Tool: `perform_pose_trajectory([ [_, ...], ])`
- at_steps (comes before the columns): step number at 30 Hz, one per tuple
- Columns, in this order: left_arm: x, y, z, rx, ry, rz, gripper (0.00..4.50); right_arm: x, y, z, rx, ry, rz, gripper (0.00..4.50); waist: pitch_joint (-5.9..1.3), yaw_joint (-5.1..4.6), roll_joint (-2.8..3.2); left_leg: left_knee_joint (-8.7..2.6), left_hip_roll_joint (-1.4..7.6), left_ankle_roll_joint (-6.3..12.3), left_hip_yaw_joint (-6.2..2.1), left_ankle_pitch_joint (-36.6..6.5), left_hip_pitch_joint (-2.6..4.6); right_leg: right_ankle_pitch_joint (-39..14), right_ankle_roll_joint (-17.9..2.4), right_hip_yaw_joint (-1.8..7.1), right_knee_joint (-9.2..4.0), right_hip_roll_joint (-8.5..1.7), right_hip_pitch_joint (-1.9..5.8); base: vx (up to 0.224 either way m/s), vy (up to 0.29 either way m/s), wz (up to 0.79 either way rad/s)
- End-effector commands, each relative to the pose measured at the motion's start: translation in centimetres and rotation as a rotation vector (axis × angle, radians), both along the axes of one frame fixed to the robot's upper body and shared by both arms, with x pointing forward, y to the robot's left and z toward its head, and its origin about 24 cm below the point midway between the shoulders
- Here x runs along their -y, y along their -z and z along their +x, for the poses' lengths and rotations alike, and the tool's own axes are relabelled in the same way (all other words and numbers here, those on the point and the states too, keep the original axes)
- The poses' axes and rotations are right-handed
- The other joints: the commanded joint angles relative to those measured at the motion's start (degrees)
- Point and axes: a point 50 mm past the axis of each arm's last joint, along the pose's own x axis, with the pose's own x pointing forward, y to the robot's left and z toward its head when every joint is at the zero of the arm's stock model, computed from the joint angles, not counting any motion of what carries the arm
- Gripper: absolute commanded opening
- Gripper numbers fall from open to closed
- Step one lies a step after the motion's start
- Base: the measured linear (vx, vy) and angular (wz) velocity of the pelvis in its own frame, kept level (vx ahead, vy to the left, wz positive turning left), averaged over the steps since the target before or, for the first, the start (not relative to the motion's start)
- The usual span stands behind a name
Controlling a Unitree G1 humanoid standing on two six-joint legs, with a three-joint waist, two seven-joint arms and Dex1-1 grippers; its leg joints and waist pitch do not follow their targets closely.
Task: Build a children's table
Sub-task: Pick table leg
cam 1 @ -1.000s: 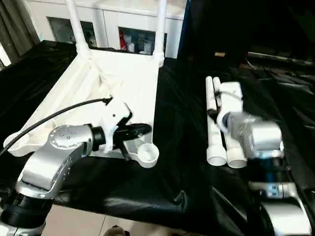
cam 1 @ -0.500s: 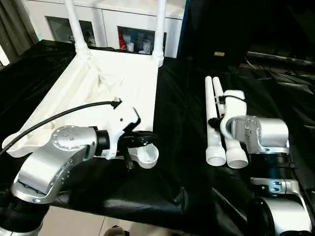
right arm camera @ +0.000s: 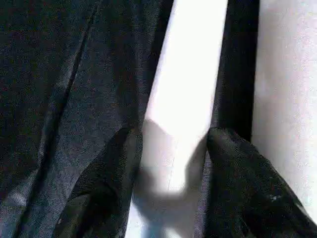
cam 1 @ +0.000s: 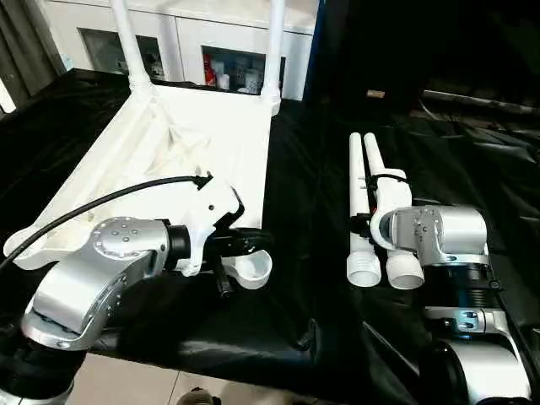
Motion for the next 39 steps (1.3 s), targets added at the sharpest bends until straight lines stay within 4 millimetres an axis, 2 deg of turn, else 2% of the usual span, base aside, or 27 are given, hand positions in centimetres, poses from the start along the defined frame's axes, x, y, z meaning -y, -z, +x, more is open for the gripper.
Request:
perform_pose_trajectory([
  [1,0.6,-0.9,-0.2,0.03,0.034,-0.003,0.0,-0.2,0.8,-0.3,-0.05,-0.009,0.025,2.35,-3.75,-0.09,0.28,-4.19,2.43,-4.5,-0.94,-11.7,0.98,-18.6,-4.1,3.28,-4.43,-4.51,2.34,0.0,0.0,0.0],
  [2,0.6,-1.0,-0.3,0.03,0.034,-0.004,0.0,-0.2,0.8,-0.2,-0.052,-0.01,0.026,2.35,-3.89,-0.1,0.04,-4.15,2.45,-4.47,-0.9,-11.5,0.99,-18.6,-4.1,3.27,-4.42,-4.51,2.41,0.0,0.0,0.0],
  [4,0.4,-0.9,-0.3,0.032,0.032,-0.004,0.0,-0.4,1.0,-0.3,-0.057,-0.013,0.028,2.35,-3.93,-0.08,0.17,-4.11,2.45,-4.54,-0.9,-11.3,0.99,-18.7,-4.1,3.27,-4.38,-4.56,2.32,0.0,0.0,0.0],
  [7,0.4,-0.9,-0.3,0.034,0.029,-0.003,0.0,-0.7,1.1,-0.3,-0.064,-0.021,0.029,2.35,-4.05,-0.16,-0.06,-4.07,2.45,-4.7,-0.82,-10.9,0.98,-18.3,-3.9,3.27,-4.35,-4.46,2.34,0.0,0.0,0.0],
  [8,0.4,-0.9,-0.3,0.036,0.029,-0.004,0.0,-0.8,1.0,-0.3,-0.065,-0.027,0.031,2.19,-4.08,-0.15,-0.01,-4.06,2.45,-4.73,-0.85,-10.8,0.98,-18.1,-3.9,3.26,-4.28,-4.47,2.37,0.0,0.0,0.0],
  [10,0.6,-0.9,-0.2,0.037,0.029,-0.005,0.0,-0.9,1.0,-0.3,-0.065,-0.033,0.031,2.19,-4.06,-0.16,-0.02,-4.09,2.46,-4.88,-0.85,-11.2,1.03,-18.1,-3.8,3.26,-4.31,-4.45,2.29,0.0,0.0,0.0],
  [11,0.7,-0.9,-0.2,0.037,0.033,-0.008,0.0,-0.9,1.0,-0.3,-0.065,-0.033,0.03,2.06,-4.03,-0.12,0.23,-4.1,2.43,-4.95,-0.89,-11.3,1.01,-18.1,-3.8,3.27,-4.28,-4.46,2.29,0.0,0.0,0.0],
  [14,0.9,-0.8,-0.2,0.033,0.043,-0.001,0.0,-0.6,1.1,-0.2,-0.064,-0.024,0.03,1.89,-4.28,-0.07,-0.2,-4.05,2.44,-5.02,-0.88,-11.4,1.04,-18.4,-3.9,3.21,-4.28,-4.5,2.44,0.0,0.0,0.0],
  [15,1.0,-0.8,-0.2,0.033,0.045,0.002,0.0,-0.6,1.1,-0.2,-0.063,-0.017,0.036,1.86,-4.2,0.02,-0.02,-4.05,2.46,-5.05,-0.87,-11.5,1.09,-18.5,-3.8,3.26,-4.33,-4.55,2.29,0.0,0.0,0.0],
  [17,0.8,-0.8,-0.1,0.037,0.029,0.005,0.0,-0.5,1.1,-0.2,-0.058,-0.005,0.044,1.84,-4.37,0.01,-0.11,-4.02,2.45,-5.18,-0.87,-11.2,0.99,-18.1,-3.8,3.22,-4.25,-4.52,2.44,0.0,0.0,0.0],
  [19,0.6,-0.7,0.3,0.054,-0.018,0.007,0.0,-0.4,1.2,-0.1,-0.051,0.009,0.059,1.82,-4.5,-0.01,-0.1,-3.93,2.45,-5.37,-0.83,-11.1,0.98,-17.5,-3.8,3.24,-4.22,-4.47,2.47,0.0,0.0,0.0],
  [20,0.4,-0.7,0.8,0.067,-0.056,0.006,0.34,-0.4,1.2,-0.1,-0.045,0.014,0.061,1.82,-4.55,0.03,-0.1,-3.92,2.46,-5.37,-0.86,-11.0,1.0,-17.5,-3.8,3.23,-4.18,-4.51,2.49,0.0,0.0,0.0],
  [21,0.4,-0.7,0.8,0.067,-0.056,0.006,0.34,-0.4,1.2,-0.1,-0.045,0.014,0.061,1.82,-4.53,-0.03,-0.13,-3.93,2.42,-5.4,-0.83,-11.0,0.97,-17.5,-3.6,3.23,-4.18,-4.4,2.48,0.0,0.0,0.0],
  [22,0.4,-0.9,2.1,0.094,-0.16,-0.051,0.42,-0.2,0.8,-0.1,-0.024,0.024,0.082,1.82,-4.56,-0.07,0.0,-3.87,2.38,-5.38,-0.8,-11.2,0.97,-17.7,-3.5,3.27,-4.26,-4.41,2.49,0.0,0.0,0.0],
  [23,0.5,-1.1,2.6,0.099,-0.193,-0.085,0.48,-0.1,0.6,-0.1,-0.014,0.026,0.088,1.81,-4.55,-0.1,-0.09,-3.82,2.31,-5.32,-0.73,-11.0,0.87,-17.6,-3.5,3.28,-4.39,-4.36,2.6,0.0,0.0,0.0],
  [24,0.5,-1.1,2.6,0.099,-0.196,-0.087,0.6,-0.1,0.6,0.0,-0.012,0.026,0.089,1.81,-4.74,0.17,-0.03,-3.69,2.4,-5.29,-0.73,-10.9,1.21,-17.1,-3.6,3.27,-4.45,-4.43,2.5,0.0,0.0,0.0],
  [26,0.8,-1.3,3.6,0.1,-0.262,-0.137,0.73,0.2,0.1,0.2,0.043,0.029,0.126,1.8,-4.81,0.37,0.19,-3.76,2.37,-5.18,-0.94,-11.1,1.0,-16.4,-3.7,3.16,-4.31,-4.49,2.75,0.0,0.0,0.0],
  [28,1.2,-1.5,3.9,0.14,-0.271,-0.154,0.85,0.3,-0.5,0.5,0.123,0.023,0.178,1.8,-4.93,0.46,-0.14,-3.72,2.44,-4.53,-0.99,-10.0,0.72,-15.2,-3.8,3.13,-4.17,-4.69,2.95,0.0,0.0,0.0],
  [30,1.5,-1.6,4.7,0.137,-0.293,-0.179,0.87,0.4,-1.5,0.6,0.224,0.007,0.275,1.8,-4.95,0.56,-0.13,-3.59,2.38,-3.84,-0.82,-9.2,0.53,-13.7,-3.8,3.19,-4.23,-4.61,3.02,0.0,0.0,0.0],
  [31,1.6,-1.6,5.0,0.111,-0.309,-0.195,1.16,0.3,-1.9,0.7,0.274,0.003,0.334,1.8,-5.15,0.71,-0.12,-3.47,2.34,-3.35,-0.78,-8.3,0.59,-12.4,-4.2,3.18,-3.95,-4.62,3.09,0.0,0.0,0.0],
  [32,1.8,-2.0,6.0,0.097,-0.369,-0.275,1.25,0.1,-2.9,0.5,0.409,-0.051,0.428,1.79,-5.17,0.72,-0.18,-3.45,2.35,-2.95,-0.71,-8.1,0.56,-11.9,-4.4,3.17,-3.99,-4.62,3.05,0.0,0.0,0.0],
  [33,1.9,-2.0,6.3,0.091,-0.388,-0.29,1.25,0.1,-3.1,0.4,0.434,-0.065,0.44,1.79,-5.21,1.01,-0.1,-3.24,2.45,-2.31,-0.73,-8.5,0.59,-11.5,-5.0,3.1,-4.08,-4.84,3.16,0.0,0.0,0.0],
  [35,2.4,-2.3,7.5,-0.038,-0.431,-0.404,1.39,-0.2,-4.0,-0.4,0.529,-0.166,0.505,1.77,-5.16,1.06,-0.35,-3.27,2.36,-1.34,-0.66,-7.7,0.41,-10.3,-6.0,3.0,-4.08,-4.6,3.36,0.0,0.0,0.0],
  [36,2.6,-2.5,7.7,-0.075,-0.44,-0.436,1.39,-0.4,-4.2,-0.6,0.534,-0.195,0.52,1.77,-5.2,1.34,-0.28,-3.21,2.55,-0.92,-0.79,-7.7,0.67,-10.5,-7.0,2.95,-4.05,-4.9,3.25,0.0,0.0,0.0],
  [37,2.9,-2.7,8.1,-0.119,-0.45,-0.48,1.58,-0.5,-4.4,-1.0,0.543,-0.235,0.54,1.76,-5.08,1.37,-0.3,-3.24,2.44,-0.51,-0.79,-7.7,0.5,-11.0,-7.5,2.85,-4.08,-4.8,3.45,0.0,0.0,0.0],
  [38,3.2,-3.0,8.6,-0.159,-0.465,-0.528,1.69,-0.7,-4.7,-1.4,0.558,-0.276,0.562,1.75,-5.11,1.53,-0.23,-3.18,2.53,-0.29,-0.82,-7.8,0.65,-11.2,-7.6,2.87,-4.26,-4.86,3.31,0.0,0.0,0.0],
  [39,3.5,-3.2,9.1,-0.197,-0.477,-0.579,1.69,-1.0,-5.1,-1.9,0.577,-0.333,0.59,1.75,-5.18,1.7,0.11,-3.11,2.37,0.04,-0.95,-7.7,0.41,-11.0,-8.0,2.8,-4.18,-4.93,3.58,0.0,0.0,0.0],
])
